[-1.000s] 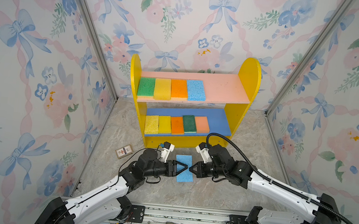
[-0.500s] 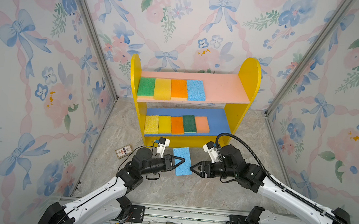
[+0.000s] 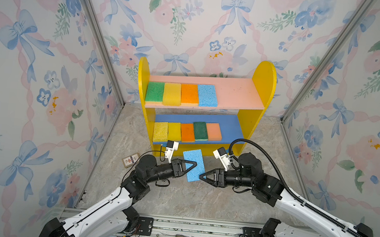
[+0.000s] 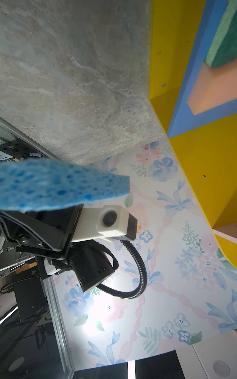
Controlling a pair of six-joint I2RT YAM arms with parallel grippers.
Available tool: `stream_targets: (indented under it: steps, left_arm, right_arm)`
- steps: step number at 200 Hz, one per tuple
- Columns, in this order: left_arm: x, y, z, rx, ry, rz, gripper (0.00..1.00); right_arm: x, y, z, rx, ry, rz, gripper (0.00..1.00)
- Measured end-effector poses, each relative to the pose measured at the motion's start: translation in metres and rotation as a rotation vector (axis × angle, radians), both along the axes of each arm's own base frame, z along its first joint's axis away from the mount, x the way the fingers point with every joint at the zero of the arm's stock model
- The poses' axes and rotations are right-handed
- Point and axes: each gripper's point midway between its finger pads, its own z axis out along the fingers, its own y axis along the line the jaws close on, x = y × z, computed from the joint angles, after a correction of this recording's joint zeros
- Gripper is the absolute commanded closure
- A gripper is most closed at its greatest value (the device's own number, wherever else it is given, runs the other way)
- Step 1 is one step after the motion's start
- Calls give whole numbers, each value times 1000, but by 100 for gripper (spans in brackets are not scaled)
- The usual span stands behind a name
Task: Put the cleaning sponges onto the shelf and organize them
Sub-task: 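Carry the blue sponge to the pink shelf with the right gripper while the left releases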
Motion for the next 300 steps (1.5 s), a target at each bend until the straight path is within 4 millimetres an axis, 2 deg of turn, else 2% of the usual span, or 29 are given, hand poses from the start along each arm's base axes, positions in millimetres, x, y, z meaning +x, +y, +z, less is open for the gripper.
stream_targets:
  steps: [33,68,88,105,117,133,164,178,191,208,235,261,279,300]
  left_arm:
    - [0,0,1,-4,2,0,100]
    - [0,0,1,-4,2,-2,100]
    - [-1,-1,2,-6,-3,-11,67]
    - [1,2,1,-8,4,-3,32]
    - [4,4,1,-7,3,4,16]
    - [9,9,-2,15,5,17,3]
    - [21,26,3,158,-27,93,2]
    - [25,36,7,232,-67,137,2]
    - [26,45,-1,295,-77,166,2]
    - [26,54,-27,387,-44,190,2]
    - [25,67,-81,544,52,198,2]
    - [24,73,-114,663,111,169,2]
    - [22,76,-120,714,112,146,2]
    - [26,78,-103,734,40,153,2]
  right_arm:
    - [0,-1,5,14,-2,-9,81]
    - [1,-5,9,13,-23,-31,93]
    - [2,-9,10,-1,-41,-48,96]
    - [5,-14,11,-31,-55,-77,98]
    - [8,-18,12,-57,-62,-101,99]
    - [12,-23,13,-93,-76,-129,99]
    - [20,-47,22,-210,-128,-218,99]
    - [24,-62,38,-257,-176,-266,99]
    - [25,-75,60,-278,-228,-300,99]
    - [25,-91,94,-279,-299,-338,99]
    - [27,-109,148,-274,-403,-391,99]
    - [42,-121,203,-277,-493,-451,98]
    - [62,-128,233,-284,-538,-508,98]
    - [91,-132,249,-309,-544,-549,98]
